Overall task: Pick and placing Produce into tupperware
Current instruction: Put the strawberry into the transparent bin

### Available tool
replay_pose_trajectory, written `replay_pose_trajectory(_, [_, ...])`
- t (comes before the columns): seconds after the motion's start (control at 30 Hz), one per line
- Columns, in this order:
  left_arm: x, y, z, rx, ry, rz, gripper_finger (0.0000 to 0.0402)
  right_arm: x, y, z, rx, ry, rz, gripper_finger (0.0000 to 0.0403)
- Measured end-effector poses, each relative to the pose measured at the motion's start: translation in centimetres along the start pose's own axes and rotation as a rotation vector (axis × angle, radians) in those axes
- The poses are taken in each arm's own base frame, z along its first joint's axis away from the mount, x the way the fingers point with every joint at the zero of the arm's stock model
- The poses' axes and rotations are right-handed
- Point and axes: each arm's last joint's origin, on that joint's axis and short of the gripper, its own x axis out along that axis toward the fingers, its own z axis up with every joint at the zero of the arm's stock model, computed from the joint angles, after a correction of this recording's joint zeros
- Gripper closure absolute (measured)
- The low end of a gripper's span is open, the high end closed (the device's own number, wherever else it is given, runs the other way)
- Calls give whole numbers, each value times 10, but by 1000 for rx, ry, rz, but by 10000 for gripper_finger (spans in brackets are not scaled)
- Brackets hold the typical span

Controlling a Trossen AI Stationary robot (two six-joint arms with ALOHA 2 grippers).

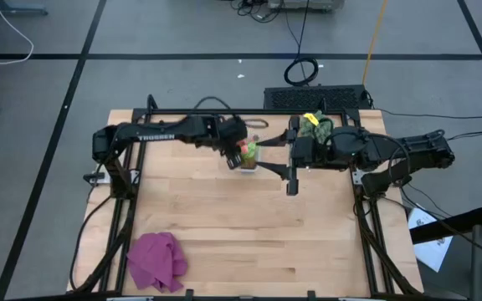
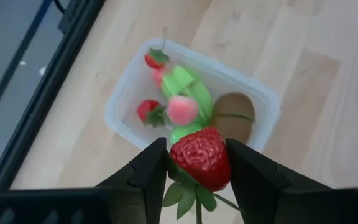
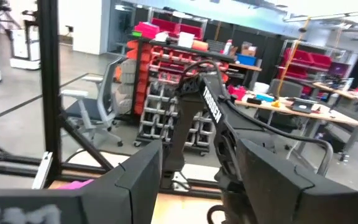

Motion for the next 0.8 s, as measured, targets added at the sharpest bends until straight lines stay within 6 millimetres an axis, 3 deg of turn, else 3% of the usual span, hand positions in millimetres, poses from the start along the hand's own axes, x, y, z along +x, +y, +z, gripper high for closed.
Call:
replay_pose_trajectory(0.47, [13, 76, 7, -77, -35, -155, 247, -9, -11, 5, -57, -4, -100, 202])
replay_pose_trajectory(0.8, [19, 94, 7, -77, -58, -260, 247, -6, -29, 2, -58, 10, -167, 202])
